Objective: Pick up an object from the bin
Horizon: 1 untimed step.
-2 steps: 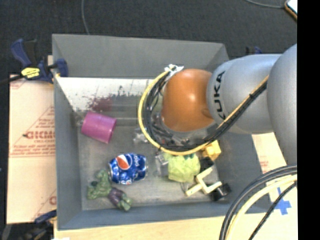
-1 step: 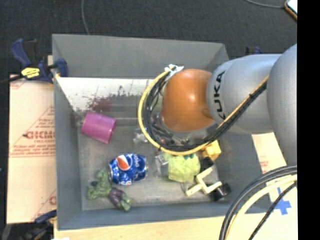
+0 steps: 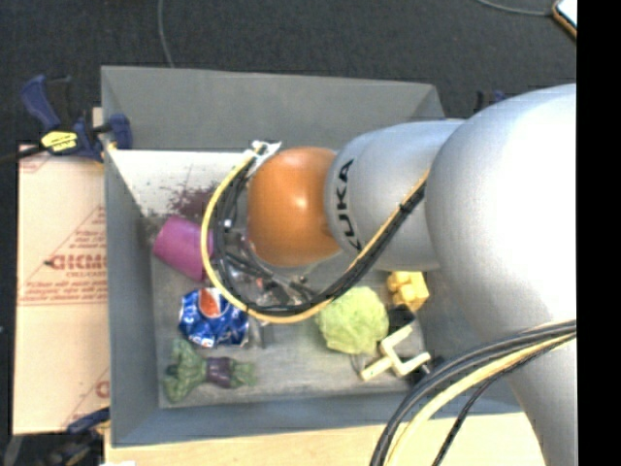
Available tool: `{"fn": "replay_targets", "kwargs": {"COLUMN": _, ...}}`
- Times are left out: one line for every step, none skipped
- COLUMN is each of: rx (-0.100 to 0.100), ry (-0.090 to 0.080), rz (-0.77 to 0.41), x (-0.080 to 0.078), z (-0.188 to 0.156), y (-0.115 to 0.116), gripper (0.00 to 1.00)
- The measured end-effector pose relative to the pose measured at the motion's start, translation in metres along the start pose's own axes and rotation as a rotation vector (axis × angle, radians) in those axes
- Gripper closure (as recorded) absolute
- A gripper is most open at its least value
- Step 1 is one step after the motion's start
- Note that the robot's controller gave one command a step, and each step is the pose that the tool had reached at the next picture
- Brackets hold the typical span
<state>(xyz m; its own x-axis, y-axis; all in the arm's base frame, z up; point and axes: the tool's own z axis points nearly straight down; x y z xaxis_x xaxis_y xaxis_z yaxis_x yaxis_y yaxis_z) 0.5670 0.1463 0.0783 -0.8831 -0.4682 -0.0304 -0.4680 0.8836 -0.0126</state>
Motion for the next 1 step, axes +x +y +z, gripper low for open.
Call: {"fn": "replay_targets", "kwargs": {"rx": 0.001, "ry": 0.001, "rz": 0.053, "x": 0.0465, "z": 0.0061, "y": -0.0142, "gripper": 1.0}}
